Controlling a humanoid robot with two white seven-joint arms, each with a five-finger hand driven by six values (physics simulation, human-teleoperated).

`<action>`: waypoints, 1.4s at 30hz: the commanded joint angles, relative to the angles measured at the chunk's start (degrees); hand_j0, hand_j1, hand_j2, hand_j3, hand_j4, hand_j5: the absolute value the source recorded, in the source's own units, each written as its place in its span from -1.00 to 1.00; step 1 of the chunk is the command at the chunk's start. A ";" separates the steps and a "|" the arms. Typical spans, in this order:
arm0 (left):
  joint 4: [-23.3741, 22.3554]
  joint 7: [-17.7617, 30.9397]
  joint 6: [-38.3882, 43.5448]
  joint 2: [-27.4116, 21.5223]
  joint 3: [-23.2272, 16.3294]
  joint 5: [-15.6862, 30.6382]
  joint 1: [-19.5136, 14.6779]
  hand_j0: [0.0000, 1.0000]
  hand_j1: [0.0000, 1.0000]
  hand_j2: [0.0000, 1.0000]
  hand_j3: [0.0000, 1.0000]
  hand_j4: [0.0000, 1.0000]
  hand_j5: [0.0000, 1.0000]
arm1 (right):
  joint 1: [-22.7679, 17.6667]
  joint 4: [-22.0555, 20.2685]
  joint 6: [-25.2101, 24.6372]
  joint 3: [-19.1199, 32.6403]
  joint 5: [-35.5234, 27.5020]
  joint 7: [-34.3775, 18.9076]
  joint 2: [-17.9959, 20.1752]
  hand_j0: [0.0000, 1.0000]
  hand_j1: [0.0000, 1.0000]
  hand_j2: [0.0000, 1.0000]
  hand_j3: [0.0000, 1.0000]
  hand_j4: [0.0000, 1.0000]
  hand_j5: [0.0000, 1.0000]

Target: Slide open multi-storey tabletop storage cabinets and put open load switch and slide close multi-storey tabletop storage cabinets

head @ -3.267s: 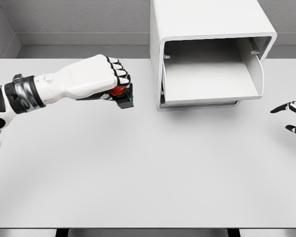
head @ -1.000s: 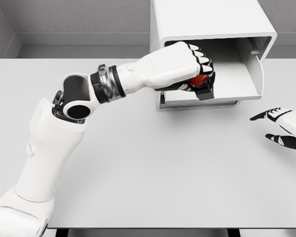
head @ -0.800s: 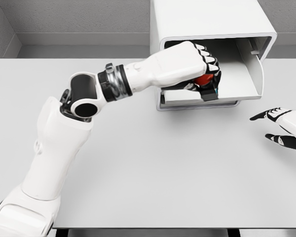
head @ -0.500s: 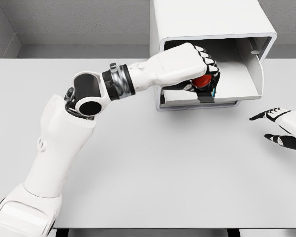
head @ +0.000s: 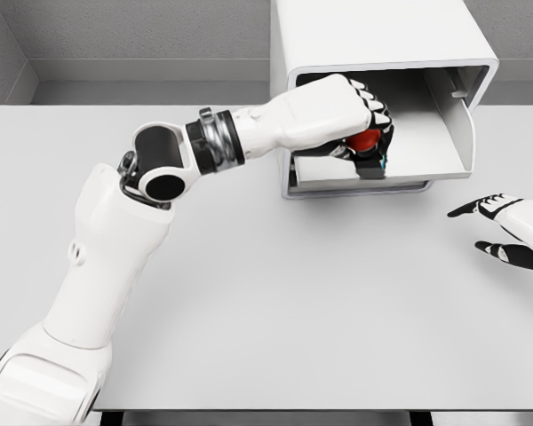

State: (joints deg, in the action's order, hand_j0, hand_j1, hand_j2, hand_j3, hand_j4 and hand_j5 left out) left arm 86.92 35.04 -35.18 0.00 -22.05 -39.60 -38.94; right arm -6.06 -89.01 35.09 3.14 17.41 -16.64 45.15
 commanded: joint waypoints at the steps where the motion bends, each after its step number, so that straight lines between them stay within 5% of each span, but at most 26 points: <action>1: -0.97 -0.04 0.18 0.00 -0.28 0.31 0.00 -0.19 -0.19 -0.19 -0.19 -0.19 -0.19 | 0.00 -0.03 -0.09 0.03 -0.36 0.02 -0.15 0.43 0.43 0.43 0.43 0.43 0.43; 25: -4.39 -0.04 0.18 0.00 -0.54 -2.15 -1.58 -0.18 -0.18 -0.18 -0.18 -0.18 -0.18 | 0.09 -0.12 -0.09 -0.15 -0.27 0.02 -0.24 0.45 0.45 0.45 0.45 0.45 0.45; 32: -4.39 -0.04 0.18 0.00 -0.54 -2.59 -1.58 0.07 0.07 0.07 0.07 0.07 0.07 | 0.18 -0.12 -0.09 -0.15 -0.27 0.02 -0.24 0.45 0.45 0.45 0.45 0.45 0.45; 42: -4.39 -0.04 0.18 0.00 -0.54 -2.59 -1.58 0.13 0.13 0.13 0.13 0.13 0.13 | 0.44 -0.03 -0.09 -0.33 -0.27 0.02 -0.24 0.45 0.45 0.45 0.45 0.45 0.45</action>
State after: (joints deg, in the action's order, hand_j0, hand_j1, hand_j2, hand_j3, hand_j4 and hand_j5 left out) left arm 82.52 35.04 -35.19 0.00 -22.65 -42.55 -40.52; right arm -5.63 -89.03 35.09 2.84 17.56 -16.64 44.84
